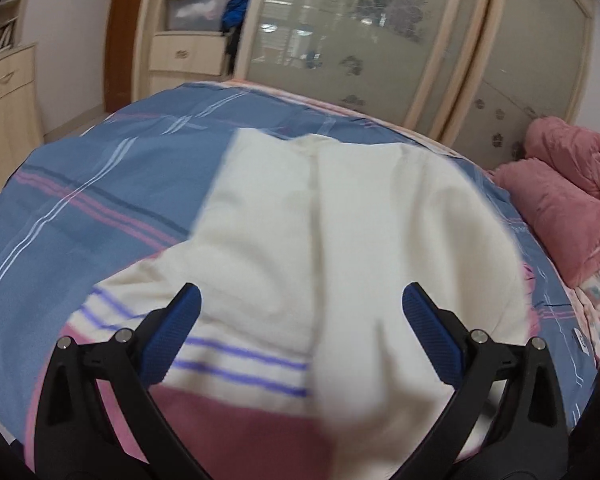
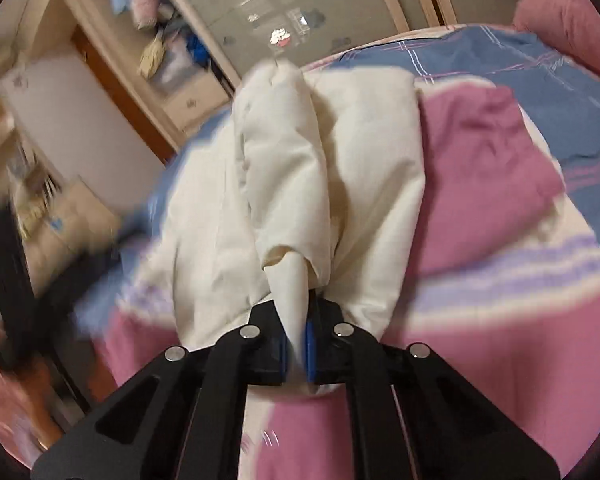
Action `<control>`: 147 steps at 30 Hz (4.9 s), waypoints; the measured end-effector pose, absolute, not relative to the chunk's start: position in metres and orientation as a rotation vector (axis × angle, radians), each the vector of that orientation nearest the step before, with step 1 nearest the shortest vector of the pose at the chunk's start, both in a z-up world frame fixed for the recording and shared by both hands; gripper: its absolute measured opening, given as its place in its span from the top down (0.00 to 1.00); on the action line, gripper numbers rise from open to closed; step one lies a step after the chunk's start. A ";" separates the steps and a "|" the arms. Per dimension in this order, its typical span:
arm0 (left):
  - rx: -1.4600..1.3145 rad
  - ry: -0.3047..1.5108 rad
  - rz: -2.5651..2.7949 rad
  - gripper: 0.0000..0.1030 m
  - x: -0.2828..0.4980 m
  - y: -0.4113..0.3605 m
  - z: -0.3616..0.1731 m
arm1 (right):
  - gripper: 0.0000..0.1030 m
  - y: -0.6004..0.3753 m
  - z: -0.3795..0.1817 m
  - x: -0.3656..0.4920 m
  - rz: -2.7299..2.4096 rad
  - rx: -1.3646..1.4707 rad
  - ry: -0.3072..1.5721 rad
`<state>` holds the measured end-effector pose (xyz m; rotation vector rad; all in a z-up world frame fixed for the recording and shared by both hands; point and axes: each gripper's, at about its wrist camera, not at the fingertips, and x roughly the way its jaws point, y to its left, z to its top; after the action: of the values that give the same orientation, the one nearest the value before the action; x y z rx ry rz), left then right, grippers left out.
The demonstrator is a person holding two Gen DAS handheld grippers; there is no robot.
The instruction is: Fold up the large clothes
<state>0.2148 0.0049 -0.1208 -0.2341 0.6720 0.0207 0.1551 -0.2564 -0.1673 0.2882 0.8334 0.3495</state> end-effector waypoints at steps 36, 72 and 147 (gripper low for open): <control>-0.095 0.842 0.026 0.02 0.220 -0.035 -0.181 | 0.49 -0.296 -0.158 0.187 0.279 0.287 0.693; -0.098 0.815 0.240 0.02 0.095 0.089 -0.160 | 0.31 -0.242 -0.153 0.122 0.302 0.037 0.610; -0.267 1.045 -0.149 0.36 0.006 0.123 -0.209 | 0.75 -0.441 -0.245 -0.020 0.409 0.480 1.085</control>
<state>0.0057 0.1227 -0.2093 -0.2667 1.0451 -0.1490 -0.0203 -0.4408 -0.2448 0.4799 1.0850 0.4089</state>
